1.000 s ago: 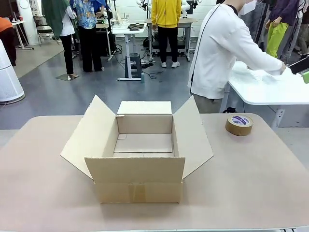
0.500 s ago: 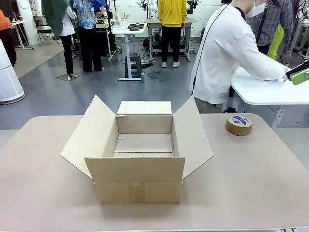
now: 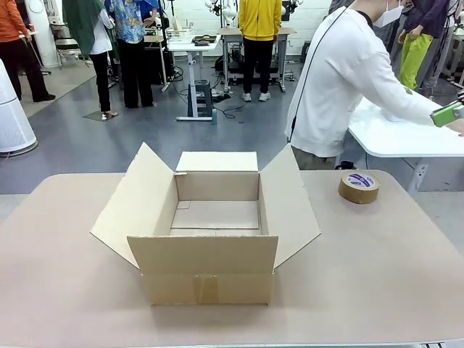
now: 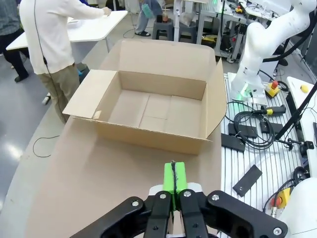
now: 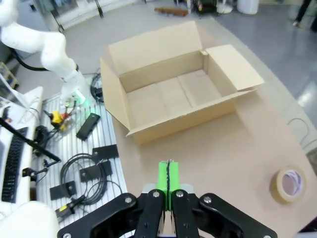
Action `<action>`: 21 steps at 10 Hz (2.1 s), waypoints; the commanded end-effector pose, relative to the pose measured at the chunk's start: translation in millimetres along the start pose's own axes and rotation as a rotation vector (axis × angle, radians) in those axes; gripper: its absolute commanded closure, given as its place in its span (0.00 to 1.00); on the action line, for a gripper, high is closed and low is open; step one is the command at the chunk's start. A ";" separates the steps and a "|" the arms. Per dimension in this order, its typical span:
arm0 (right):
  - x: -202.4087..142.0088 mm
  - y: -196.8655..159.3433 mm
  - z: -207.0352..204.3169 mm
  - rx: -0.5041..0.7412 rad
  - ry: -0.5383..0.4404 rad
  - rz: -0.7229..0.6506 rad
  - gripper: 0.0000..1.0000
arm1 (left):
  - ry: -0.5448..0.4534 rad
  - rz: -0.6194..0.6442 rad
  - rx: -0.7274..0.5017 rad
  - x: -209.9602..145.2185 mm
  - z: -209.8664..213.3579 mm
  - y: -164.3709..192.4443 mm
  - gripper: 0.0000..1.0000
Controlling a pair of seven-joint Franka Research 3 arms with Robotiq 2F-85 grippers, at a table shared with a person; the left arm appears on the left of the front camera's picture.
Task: Wrap the clocks to prevent damage.
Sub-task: Open the side flaps of the Package Box.
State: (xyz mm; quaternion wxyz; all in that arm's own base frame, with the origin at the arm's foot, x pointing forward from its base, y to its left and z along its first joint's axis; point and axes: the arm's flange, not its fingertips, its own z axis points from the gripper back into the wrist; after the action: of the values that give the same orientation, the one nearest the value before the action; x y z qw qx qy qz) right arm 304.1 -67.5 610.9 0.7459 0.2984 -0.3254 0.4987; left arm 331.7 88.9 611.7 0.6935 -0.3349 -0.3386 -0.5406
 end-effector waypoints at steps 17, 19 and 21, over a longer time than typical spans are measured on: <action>172.6 13.7 -254.9 -0.388 0.598 -0.950 1.00 | 0.928 0.410 0.138 184.7 -238.8 2.8 1.00; 170.0 11.5 -281.2 -0.417 0.624 -0.946 1.00 | 0.954 0.421 0.150 182.2 -260.5 3.7 1.00; 157.5 8.0 -262.0 -0.362 0.602 -0.935 1.00 | 0.939 0.418 0.131 171.3 -270.0 5.0 1.00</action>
State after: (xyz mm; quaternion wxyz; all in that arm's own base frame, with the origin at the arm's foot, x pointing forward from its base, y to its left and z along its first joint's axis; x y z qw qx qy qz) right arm 395.7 231.7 569.1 0.9868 0.1153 -0.0115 0.1128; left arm 395.6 -223.7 614.1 0.8789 -0.0695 0.0429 -0.4700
